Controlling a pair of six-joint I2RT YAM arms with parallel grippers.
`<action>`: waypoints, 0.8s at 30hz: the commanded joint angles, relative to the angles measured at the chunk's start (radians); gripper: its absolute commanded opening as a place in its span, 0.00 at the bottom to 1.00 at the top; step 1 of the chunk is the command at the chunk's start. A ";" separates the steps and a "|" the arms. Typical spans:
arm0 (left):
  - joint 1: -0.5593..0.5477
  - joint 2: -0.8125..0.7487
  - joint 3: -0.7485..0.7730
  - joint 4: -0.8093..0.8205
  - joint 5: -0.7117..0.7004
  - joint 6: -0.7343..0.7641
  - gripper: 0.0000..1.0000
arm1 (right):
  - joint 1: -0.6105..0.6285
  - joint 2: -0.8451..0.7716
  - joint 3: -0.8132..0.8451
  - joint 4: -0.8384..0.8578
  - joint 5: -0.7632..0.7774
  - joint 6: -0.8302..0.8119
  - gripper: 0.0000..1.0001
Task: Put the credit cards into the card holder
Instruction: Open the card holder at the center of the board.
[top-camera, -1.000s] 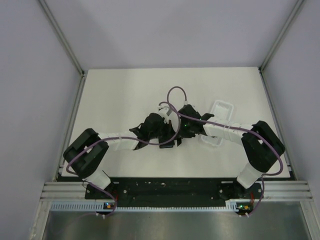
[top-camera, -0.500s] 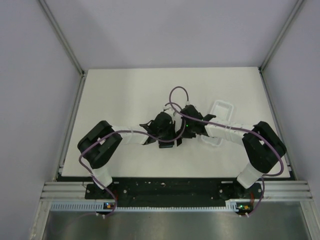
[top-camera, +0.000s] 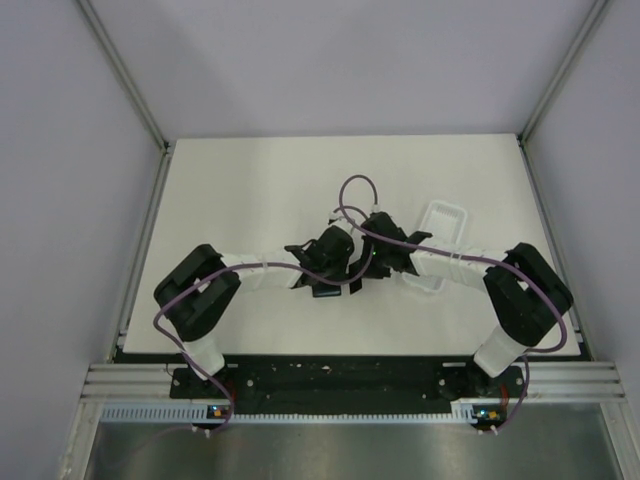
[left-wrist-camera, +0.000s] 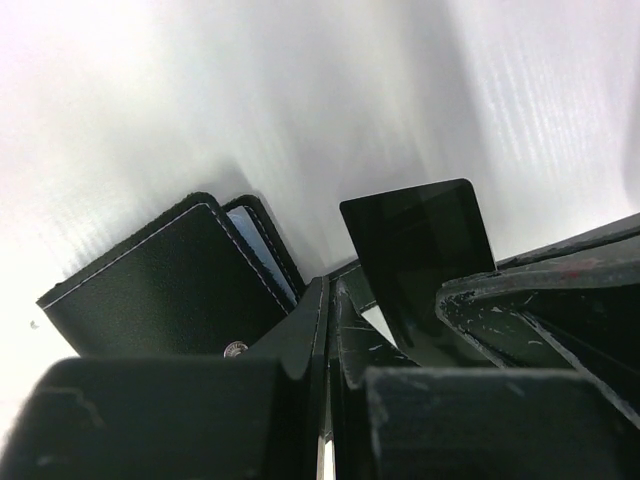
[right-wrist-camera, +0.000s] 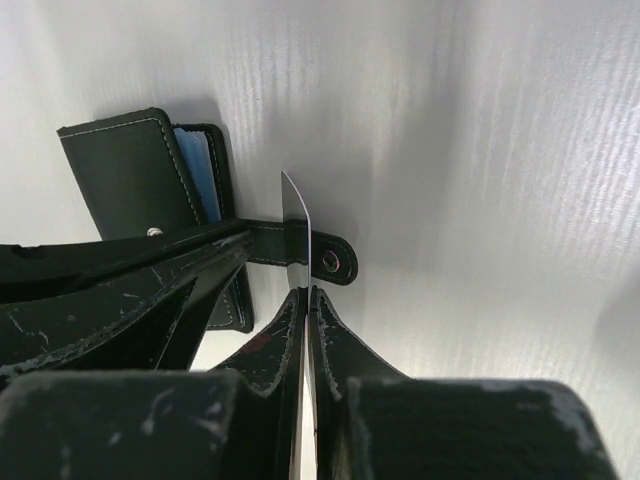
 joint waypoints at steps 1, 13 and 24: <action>0.000 -0.073 0.016 -0.138 -0.124 0.054 0.00 | 0.001 0.023 -0.024 -0.043 0.010 0.001 0.00; 0.000 -0.162 -0.042 -0.189 -0.196 0.060 0.00 | -0.001 0.028 -0.030 -0.045 0.012 0.001 0.00; 0.000 -0.254 -0.129 -0.233 -0.277 0.043 0.00 | -0.001 0.029 -0.030 -0.043 0.009 0.003 0.00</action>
